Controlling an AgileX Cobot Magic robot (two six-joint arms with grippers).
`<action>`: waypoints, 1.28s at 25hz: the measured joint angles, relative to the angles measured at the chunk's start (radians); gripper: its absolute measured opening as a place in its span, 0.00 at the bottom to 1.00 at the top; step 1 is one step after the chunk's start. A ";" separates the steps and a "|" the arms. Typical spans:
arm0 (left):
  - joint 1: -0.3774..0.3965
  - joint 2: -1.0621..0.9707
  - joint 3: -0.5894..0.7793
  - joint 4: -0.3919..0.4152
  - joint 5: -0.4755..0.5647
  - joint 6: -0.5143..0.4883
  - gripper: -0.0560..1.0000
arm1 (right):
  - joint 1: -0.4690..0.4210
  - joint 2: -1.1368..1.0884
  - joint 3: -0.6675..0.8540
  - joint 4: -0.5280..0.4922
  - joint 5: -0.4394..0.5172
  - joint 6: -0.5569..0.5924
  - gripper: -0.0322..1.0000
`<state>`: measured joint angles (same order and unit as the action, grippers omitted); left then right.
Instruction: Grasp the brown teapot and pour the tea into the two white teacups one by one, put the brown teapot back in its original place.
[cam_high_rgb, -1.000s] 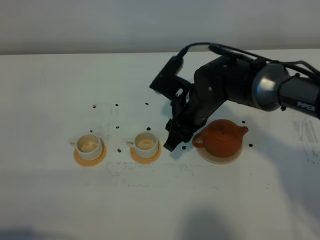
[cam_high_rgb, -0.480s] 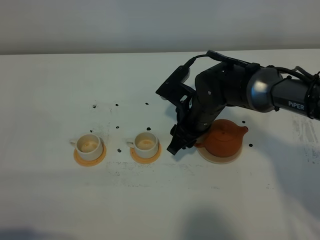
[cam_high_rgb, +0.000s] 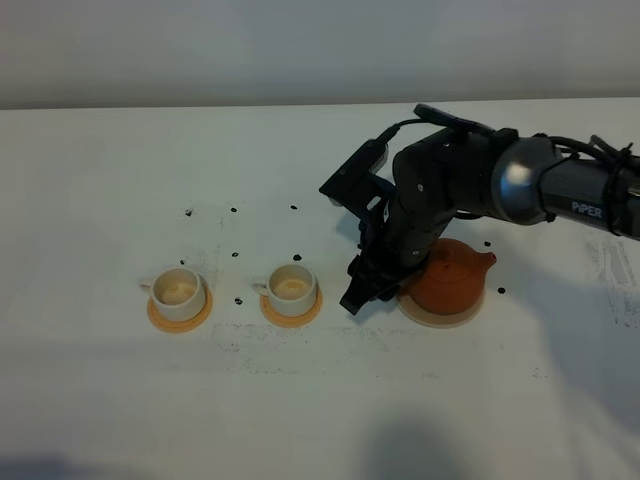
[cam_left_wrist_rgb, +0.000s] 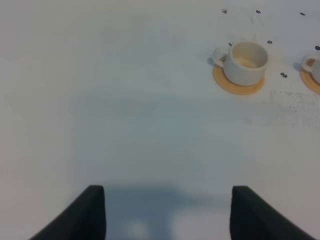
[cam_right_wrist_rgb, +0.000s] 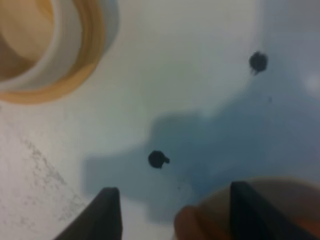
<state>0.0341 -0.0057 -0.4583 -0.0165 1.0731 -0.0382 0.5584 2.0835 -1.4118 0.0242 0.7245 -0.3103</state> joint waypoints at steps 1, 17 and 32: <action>0.000 0.000 0.000 0.000 0.000 0.000 0.56 | 0.000 0.001 0.000 0.000 0.000 0.000 0.52; 0.000 0.000 0.000 0.000 0.000 0.000 0.56 | 0.000 0.002 0.000 0.020 0.048 0.000 0.52; 0.000 0.000 0.000 0.000 0.000 0.000 0.56 | 0.002 -0.029 0.000 0.018 0.114 0.000 0.52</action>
<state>0.0341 -0.0057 -0.4583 -0.0165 1.0731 -0.0382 0.5603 2.0543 -1.4118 0.0418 0.8381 -0.3103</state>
